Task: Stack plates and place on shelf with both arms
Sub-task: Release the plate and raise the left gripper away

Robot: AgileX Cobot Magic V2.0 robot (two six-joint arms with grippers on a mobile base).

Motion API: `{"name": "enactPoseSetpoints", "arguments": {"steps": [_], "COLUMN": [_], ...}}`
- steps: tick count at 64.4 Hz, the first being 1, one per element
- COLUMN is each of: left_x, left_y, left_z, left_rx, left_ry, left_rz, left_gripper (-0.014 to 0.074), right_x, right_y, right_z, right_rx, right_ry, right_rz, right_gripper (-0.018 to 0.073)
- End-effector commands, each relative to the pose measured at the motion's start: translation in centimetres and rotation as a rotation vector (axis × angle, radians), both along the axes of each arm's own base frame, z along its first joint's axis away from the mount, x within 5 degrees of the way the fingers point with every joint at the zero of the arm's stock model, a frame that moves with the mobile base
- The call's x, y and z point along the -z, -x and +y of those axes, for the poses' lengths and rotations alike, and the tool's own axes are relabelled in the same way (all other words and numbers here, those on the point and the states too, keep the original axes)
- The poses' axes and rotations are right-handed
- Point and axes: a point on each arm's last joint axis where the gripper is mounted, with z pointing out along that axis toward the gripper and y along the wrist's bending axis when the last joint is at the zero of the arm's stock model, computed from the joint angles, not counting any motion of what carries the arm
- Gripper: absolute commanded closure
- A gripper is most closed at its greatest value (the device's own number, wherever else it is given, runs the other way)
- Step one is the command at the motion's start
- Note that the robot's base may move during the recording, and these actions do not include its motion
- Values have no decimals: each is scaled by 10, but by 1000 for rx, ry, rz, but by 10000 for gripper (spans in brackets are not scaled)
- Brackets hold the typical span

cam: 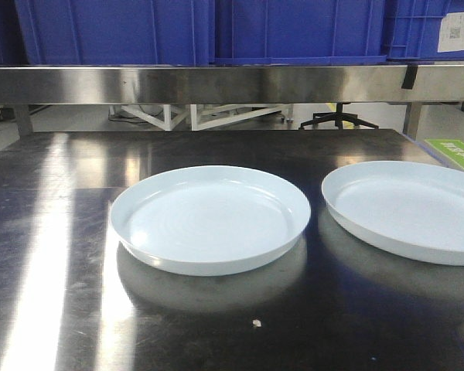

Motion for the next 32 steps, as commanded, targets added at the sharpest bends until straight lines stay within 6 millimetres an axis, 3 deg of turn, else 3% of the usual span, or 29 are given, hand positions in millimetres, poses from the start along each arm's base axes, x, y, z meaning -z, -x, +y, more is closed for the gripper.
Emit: {"name": "enactPoseSetpoints", "arguments": {"steps": [1,12,27,32], "left_x": [-14,-14,-14,-14], "left_y": [-5,-5,-5,-5], "left_z": [0,0,0,0], "left_rx": [-9,-9,-9,-9], "left_ry": [16,16,16,16], "left_rz": [-92,-92,-92,-92], "left_gripper": [511,511,511,511], "right_x": [-17,-17,-15,-14], "right_y": [-6,-6,-8,-9], "right_z": [-1,-1,-1,-1], "right_rx": [-3,-3,-3,-3], "right_ry": [12,12,12,12], "right_rz": [-103,-104,-95,-87], "right_gripper": [95,127,490,501]}}
